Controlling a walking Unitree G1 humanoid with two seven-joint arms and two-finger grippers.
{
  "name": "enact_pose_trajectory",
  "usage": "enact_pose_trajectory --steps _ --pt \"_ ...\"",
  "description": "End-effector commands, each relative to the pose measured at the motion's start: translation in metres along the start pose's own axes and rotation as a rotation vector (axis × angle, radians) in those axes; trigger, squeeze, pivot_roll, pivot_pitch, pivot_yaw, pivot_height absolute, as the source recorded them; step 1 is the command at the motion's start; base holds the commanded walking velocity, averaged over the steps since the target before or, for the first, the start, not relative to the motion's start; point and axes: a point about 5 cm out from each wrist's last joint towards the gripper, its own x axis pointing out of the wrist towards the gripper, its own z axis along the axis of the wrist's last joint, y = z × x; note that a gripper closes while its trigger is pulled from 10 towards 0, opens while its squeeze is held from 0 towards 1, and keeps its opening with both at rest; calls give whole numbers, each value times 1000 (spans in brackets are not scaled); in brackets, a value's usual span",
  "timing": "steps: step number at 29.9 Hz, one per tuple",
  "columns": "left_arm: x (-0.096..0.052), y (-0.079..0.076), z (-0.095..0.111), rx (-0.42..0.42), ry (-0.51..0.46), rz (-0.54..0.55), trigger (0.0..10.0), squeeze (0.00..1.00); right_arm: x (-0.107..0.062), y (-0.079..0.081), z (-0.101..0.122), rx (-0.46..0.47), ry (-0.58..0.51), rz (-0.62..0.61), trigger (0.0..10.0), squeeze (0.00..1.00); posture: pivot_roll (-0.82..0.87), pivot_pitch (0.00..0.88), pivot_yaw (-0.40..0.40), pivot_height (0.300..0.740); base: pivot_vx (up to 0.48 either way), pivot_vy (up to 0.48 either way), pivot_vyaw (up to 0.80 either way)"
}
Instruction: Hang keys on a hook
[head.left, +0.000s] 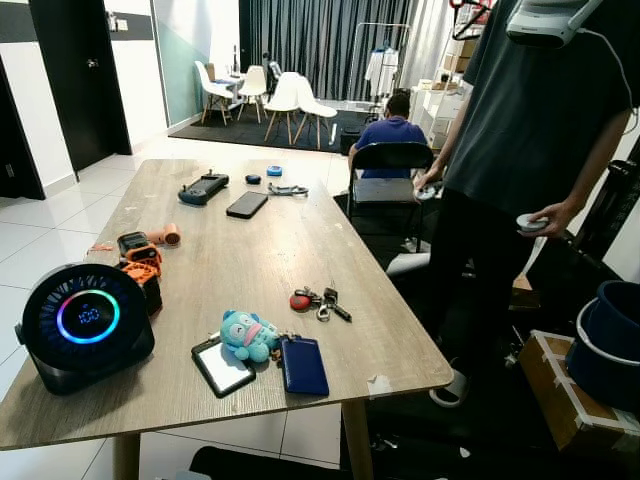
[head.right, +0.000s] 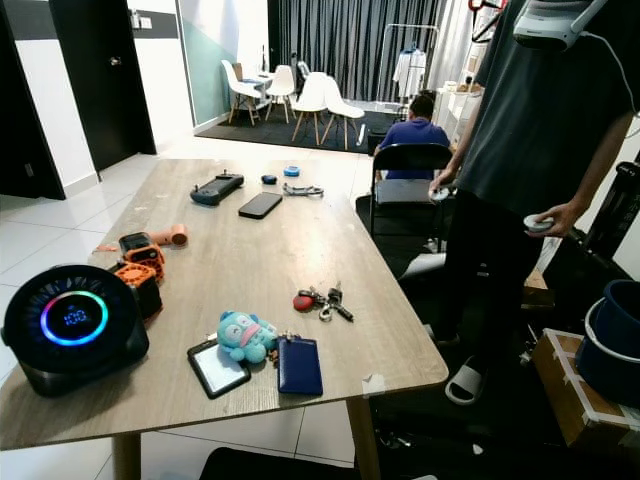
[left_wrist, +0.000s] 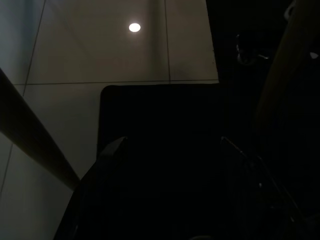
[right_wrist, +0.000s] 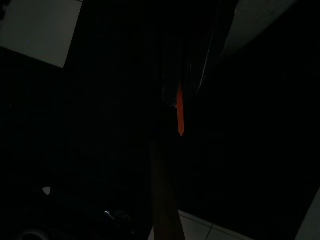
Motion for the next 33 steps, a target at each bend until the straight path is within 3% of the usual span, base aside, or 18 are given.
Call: enact_pose_trajectory --steps 1,20,33 --pt "0 -4 -1 -18 1 -3 10000 0 -1 -4 -1 6 8 -6 10000 0 54 34 -64 740 0 0 0" --pt "-1 -3 -1 -15 -6 -4 10000 0 0 1 -1 -44 11 26 10000 0 62 33 -62 740 0 0 0" --pt "-1 -1 -1 -5 -3 -8 10000 0 1 4 -1 -57 17 35 10000 0 63 32 -62 740 0 0 770"
